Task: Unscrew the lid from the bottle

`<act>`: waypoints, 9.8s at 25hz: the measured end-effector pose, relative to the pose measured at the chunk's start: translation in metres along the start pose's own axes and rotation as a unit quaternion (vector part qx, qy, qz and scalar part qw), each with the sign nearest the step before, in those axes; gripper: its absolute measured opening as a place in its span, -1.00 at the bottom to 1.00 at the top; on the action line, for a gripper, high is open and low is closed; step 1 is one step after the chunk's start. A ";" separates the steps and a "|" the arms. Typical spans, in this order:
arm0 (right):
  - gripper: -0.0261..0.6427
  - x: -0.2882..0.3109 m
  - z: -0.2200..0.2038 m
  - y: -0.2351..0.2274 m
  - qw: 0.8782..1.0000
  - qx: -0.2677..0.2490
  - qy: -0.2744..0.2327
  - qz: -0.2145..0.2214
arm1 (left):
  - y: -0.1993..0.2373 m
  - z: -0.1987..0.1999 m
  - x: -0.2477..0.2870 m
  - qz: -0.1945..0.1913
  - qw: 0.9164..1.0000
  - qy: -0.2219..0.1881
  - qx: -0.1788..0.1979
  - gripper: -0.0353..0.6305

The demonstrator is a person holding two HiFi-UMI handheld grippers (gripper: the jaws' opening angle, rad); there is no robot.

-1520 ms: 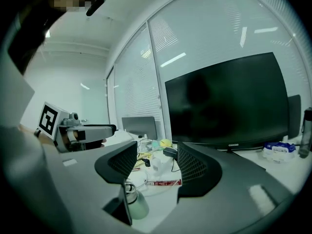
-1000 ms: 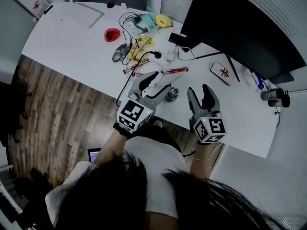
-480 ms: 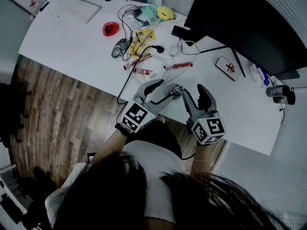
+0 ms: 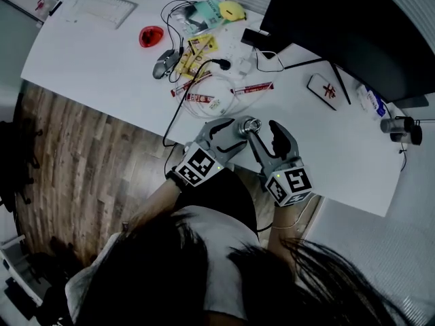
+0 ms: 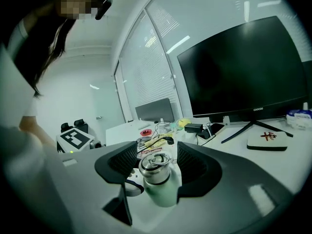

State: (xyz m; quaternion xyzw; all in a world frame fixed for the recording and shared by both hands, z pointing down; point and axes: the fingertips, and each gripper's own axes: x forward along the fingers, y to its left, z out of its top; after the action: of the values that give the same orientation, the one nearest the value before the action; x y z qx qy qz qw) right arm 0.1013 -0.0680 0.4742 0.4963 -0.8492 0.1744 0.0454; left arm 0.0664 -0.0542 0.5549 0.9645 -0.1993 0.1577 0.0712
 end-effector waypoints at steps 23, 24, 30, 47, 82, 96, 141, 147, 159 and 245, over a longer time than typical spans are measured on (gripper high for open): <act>-0.25 0.022 -0.041 0.004 0.997 -0.039 0.038 0.058 | 0.004 -0.028 0.026 -0.036 0.999 0.013 -0.002 0.14; -0.25 0.022 -0.041 0.004 0.997 -0.041 0.039 0.059 | 0.004 -0.028 0.025 -0.038 0.999 0.014 -0.001 0.14; -0.25 0.022 -0.042 0.007 0.992 -0.059 0.062 0.097 | 0.004 -0.029 0.024 -0.078 0.996 0.033 0.017 0.14; -0.25 0.021 -0.046 0.025 0.887 -0.153 0.166 0.403 | -0.002 -0.033 0.017 -0.334 0.925 0.119 0.133 0.14; -0.24 0.018 -0.048 0.018 0.999 -0.043 0.032 -0.008 | -0.011 -0.035 0.017 -0.132 0.989 0.051 0.045 0.14; -0.19 0.017 -0.054 0.032 0.936 -0.135 0.133 0.297 | -0.012 -0.037 0.013 -0.279 0.948 0.105 0.110 0.14; -0.20 0.008 -0.057 0.021 0.997 -0.063 0.033 -0.004 | -0.019 -0.038 0.012 -0.145 0.986 0.070 0.046 0.14; -0.20 0.009 -0.057 0.024 0.991 -0.082 0.053 0.090 | -0.017 -0.039 0.011 -0.186 0.978 0.078 0.057 0.14; -0.20 0.008 -0.064 0.039 0.903 -0.180 0.165 0.354 | -0.018 -0.042 0.005 -0.346 0.916 0.132 0.151 0.14; -0.17 -0.022 0.033 -0.003 0.998 -0.012 -0.016 0.054 | 0.007 0.045 -0.016 -0.161 0.986 0.013 0.049 0.14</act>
State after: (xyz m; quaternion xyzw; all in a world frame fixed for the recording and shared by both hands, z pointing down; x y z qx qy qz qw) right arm 0.1181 -0.0626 0.4388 0.4523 -0.8771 0.1589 0.0285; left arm 0.0622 -0.0640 0.5074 0.9843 -0.0324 0.1658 0.0509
